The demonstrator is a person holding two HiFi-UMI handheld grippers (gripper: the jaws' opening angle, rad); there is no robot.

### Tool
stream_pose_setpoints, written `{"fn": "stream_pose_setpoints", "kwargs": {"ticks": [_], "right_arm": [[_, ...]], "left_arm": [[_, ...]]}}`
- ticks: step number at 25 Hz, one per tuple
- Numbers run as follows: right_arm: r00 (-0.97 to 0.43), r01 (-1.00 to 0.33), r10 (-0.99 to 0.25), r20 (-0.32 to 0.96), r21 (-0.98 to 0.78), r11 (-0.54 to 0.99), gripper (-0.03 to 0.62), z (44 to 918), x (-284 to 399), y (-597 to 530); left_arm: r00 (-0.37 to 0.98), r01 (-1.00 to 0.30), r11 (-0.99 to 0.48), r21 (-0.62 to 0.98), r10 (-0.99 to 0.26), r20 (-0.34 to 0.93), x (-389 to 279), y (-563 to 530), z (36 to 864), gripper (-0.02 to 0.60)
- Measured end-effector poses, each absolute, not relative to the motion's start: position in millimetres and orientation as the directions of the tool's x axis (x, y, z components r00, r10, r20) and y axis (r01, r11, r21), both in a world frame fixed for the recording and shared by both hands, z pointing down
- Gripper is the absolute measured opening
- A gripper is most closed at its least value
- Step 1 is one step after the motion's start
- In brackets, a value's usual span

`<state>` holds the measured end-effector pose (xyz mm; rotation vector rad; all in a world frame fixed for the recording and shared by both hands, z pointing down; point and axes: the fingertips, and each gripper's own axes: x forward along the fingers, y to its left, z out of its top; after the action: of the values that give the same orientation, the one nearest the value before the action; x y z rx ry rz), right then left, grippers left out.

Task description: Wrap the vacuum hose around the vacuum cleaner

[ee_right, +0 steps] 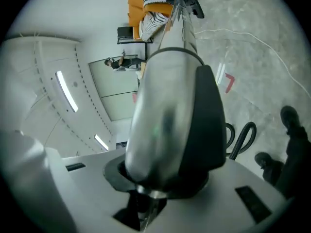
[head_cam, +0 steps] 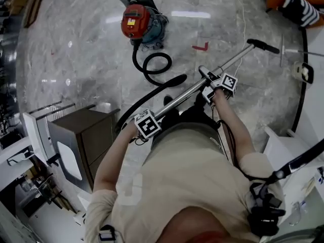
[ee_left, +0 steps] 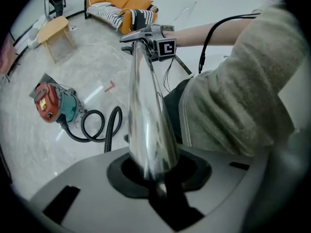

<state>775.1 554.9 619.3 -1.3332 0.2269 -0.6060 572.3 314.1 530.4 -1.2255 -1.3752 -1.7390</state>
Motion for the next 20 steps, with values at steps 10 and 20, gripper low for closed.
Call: {"fn": "stream_pose_setpoints", "kwargs": {"ticks": [10,20], "right_arm": [[0.813,0.219,-0.513,0.275,-0.961,-0.17,0.114,596.3,838.6,621.6],[0.844,0.128,-0.478,0.244,-0.956,-0.263,0.117,538.0,910.3,705.9]], "left_arm": [[-0.172,0.925,-0.295,0.241,0.24,0.955,626.0,364.5,575.6,0.23],[0.235,0.891,-0.452,-0.039,0.386,0.892,703.3,432.2,536.1,0.287]]}}
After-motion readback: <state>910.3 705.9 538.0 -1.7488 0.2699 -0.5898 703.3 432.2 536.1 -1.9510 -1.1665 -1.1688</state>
